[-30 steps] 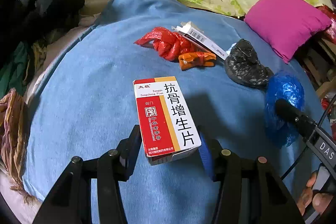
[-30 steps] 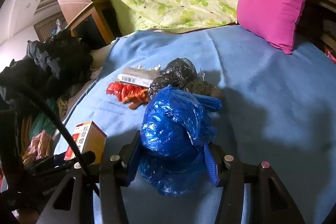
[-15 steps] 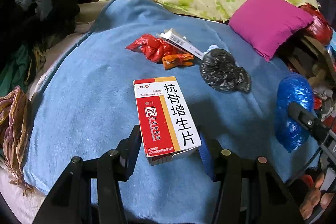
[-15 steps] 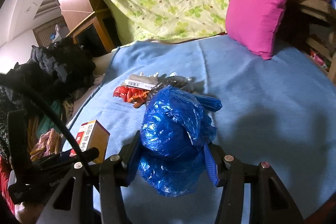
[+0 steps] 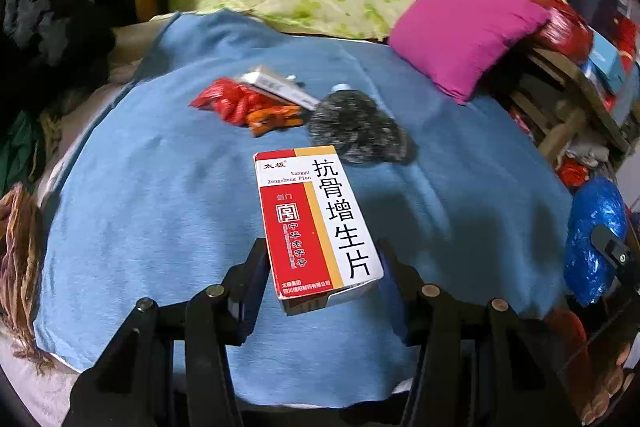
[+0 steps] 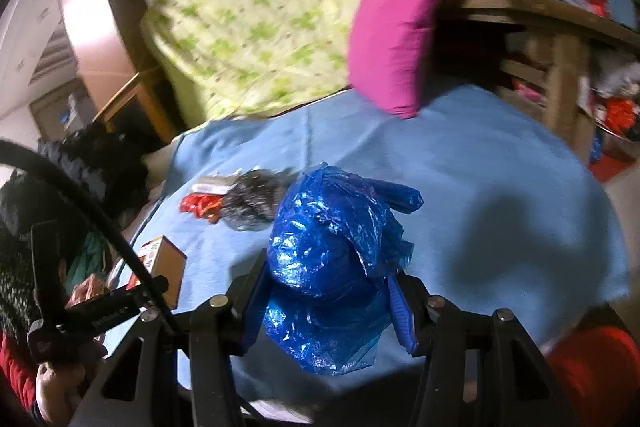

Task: Collect trash
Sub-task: 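Carry the blue bag and medicine box in both tools over the red basket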

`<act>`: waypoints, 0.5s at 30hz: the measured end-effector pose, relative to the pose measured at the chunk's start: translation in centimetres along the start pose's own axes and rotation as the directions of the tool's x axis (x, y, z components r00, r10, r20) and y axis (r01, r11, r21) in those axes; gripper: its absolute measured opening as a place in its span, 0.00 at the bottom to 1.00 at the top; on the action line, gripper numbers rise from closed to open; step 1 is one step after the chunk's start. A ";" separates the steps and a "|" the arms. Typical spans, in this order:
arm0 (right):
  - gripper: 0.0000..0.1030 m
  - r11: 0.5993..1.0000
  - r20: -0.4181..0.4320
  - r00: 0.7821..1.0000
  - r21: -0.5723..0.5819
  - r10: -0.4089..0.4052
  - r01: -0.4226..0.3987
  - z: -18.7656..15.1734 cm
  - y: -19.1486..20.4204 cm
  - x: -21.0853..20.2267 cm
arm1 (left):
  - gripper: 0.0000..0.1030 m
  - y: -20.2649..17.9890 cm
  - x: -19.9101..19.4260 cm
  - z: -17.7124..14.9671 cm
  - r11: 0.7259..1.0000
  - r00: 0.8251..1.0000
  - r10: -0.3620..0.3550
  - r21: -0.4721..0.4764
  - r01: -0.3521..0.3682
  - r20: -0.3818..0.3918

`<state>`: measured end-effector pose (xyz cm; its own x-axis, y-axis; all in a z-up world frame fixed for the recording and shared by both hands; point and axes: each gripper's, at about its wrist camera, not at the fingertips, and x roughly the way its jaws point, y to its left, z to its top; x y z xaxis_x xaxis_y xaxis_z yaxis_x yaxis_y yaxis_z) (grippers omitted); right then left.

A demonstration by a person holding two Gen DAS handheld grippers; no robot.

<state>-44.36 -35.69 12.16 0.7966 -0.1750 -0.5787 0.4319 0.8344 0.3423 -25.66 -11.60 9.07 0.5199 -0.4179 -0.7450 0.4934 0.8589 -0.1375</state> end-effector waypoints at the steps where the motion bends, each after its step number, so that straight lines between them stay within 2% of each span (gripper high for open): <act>1: 0.54 1.000 0.006 1.000 0.020 -0.017 0.017 -0.3 -1.1 -1.0 | 0.52 -0.6 -0.1 0.0 1.000 1.000 -0.008 0.015 0.008 0.002; 9: 0.54 0.987 0.037 0.991 0.093 -0.132 0.128 -1.9 -6.8 -6.6 | 0.52 -6.3 -1.0 0.1 0.989 0.996 -0.086 0.125 0.085 0.009; 15: 0.54 0.965 0.034 0.972 0.137 -0.231 0.224 -3.9 -11.0 -10.4 | 0.52 -11.6 -2.1 -0.3 0.961 0.986 -0.166 0.225 0.161 0.006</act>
<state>-59.07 -41.04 11.51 0.6894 -0.3805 -0.6164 0.6533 0.6942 0.3022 -32.71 -20.53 12.05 0.4350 -0.5569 -0.7076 0.7147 0.6916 -0.1050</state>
